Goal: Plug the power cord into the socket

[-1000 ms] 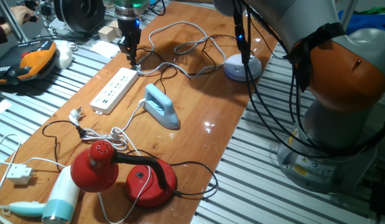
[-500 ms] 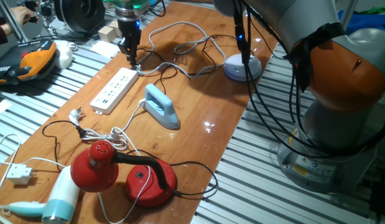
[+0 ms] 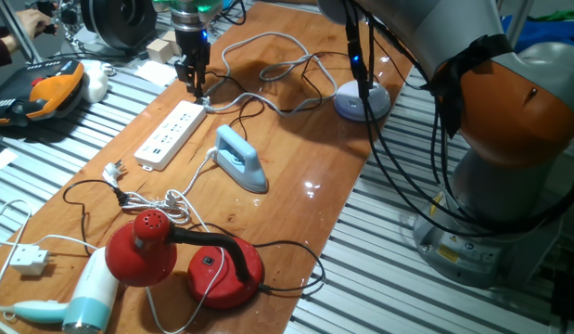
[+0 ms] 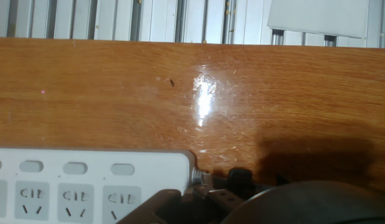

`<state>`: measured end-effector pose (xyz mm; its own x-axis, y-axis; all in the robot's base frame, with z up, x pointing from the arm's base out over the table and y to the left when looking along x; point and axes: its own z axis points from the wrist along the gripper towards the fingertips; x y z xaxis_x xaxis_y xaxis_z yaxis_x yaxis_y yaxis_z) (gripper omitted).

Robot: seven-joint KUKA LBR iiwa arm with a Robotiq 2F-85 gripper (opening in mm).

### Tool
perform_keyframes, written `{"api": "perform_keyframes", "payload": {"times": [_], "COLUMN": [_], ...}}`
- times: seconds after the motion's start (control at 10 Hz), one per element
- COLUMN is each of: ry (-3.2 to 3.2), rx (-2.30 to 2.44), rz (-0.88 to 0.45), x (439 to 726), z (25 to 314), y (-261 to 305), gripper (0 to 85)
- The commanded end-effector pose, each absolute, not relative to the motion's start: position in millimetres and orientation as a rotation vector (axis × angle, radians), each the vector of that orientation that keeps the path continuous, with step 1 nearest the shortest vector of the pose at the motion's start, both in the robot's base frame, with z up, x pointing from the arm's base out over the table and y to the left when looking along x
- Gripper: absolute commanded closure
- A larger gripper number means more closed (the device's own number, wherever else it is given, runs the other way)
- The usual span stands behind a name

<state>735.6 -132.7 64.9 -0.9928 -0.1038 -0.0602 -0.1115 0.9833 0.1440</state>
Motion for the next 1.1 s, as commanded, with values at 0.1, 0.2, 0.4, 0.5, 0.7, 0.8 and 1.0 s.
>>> {"api": "perform_keyframes", "payload": {"times": [0.1,0.2,0.4,0.5,0.7,0.8,1.0], "ry": [3.078,3.07,3.043,3.039,3.042,3.042,3.042], "rx": [-0.178,-0.177,-0.163,-0.16,-0.165,-0.165,-0.17], "rz": [0.243,0.246,0.235,0.229,0.225,0.225,0.225], "x": [735.6,735.2,735.3,735.3,735.2,735.3,735.3], "z": [65.0,65.0,65.1,65.0,65.0,65.1,65.1], "y": [-132.4,-131.7,-131.3,-131.1,-131.3,-131.5,-131.7], "gripper": [34.0,34.0,51.0,51.0,51.0,51.0,51.0]}}
